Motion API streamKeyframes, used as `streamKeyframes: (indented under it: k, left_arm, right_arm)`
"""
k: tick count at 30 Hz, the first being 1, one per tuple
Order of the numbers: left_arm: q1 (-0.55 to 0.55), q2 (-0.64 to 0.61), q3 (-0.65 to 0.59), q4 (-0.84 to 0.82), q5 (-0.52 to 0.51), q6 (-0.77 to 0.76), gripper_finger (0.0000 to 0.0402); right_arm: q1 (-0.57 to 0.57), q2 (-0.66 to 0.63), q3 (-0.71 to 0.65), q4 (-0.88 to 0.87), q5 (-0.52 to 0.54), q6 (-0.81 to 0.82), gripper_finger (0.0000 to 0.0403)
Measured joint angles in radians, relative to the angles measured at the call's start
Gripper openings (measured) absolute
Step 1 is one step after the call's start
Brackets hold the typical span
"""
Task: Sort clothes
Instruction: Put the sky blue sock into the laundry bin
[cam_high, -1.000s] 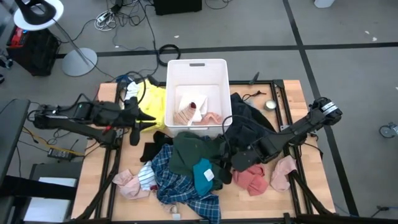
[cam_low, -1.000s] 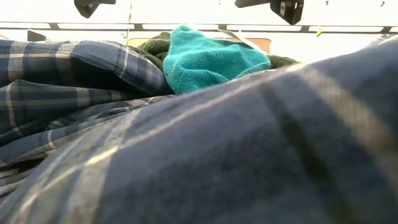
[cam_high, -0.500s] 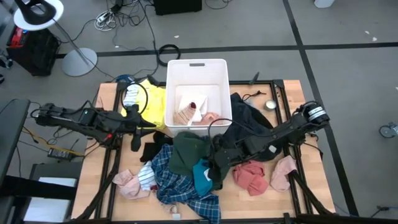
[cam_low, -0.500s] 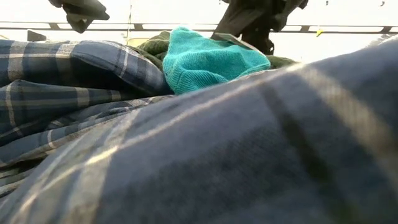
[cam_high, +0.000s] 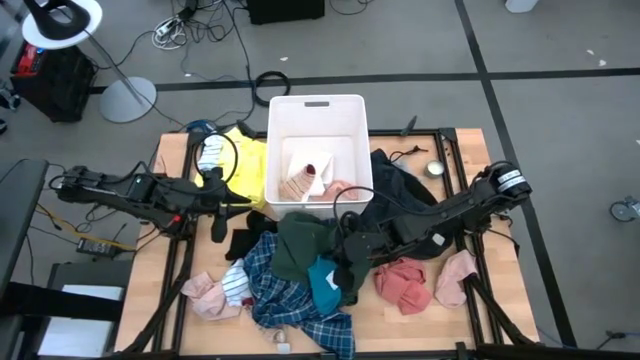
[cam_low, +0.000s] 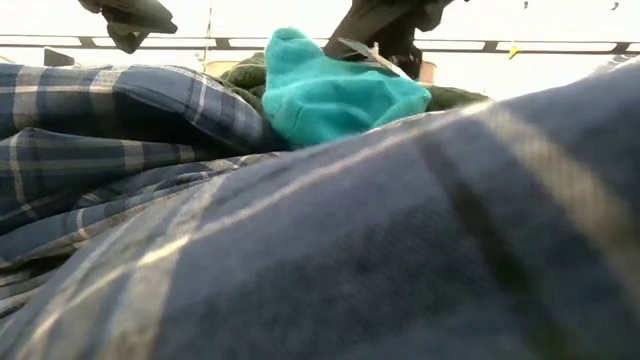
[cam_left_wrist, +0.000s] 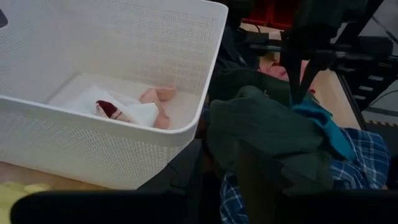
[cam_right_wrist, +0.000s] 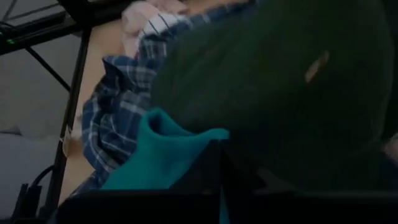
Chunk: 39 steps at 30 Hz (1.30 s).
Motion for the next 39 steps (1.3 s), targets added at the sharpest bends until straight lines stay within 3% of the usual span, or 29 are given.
streamKeyframes:
  k: [8,18,28,34,39]
  left_arm:
    - [0.000,0.000,0.000,-0.001,-0.004,0.004,0.0099]
    - [0.000,0.000,0.000,-0.001,-0.015,0.005,0.0099]
    - [0.000,0.000,0.000,-0.002,-0.037,0.007,0.0099]
    - [0.000,0.000,0.000,-0.013,-0.037,0.007,0.0099]
    - [0.000,0.000,0.000,-0.014,-0.036,0.008,0.0099]
  right_arm:
    - [0.003,-0.007,0.127,-0.057,0.028,-0.123,0.0001]
    - [-0.025,-0.008,0.424,-0.305,0.251,-0.346,0.0001]
    - [-0.160,-0.010,0.630,-0.306,0.314,-0.600,0.0000]
    - [-0.294,-0.010,0.645,-0.318,0.317,-0.606,0.0000]
    - [-0.374,-0.010,0.645,-0.416,0.264,-0.498,0.0006]
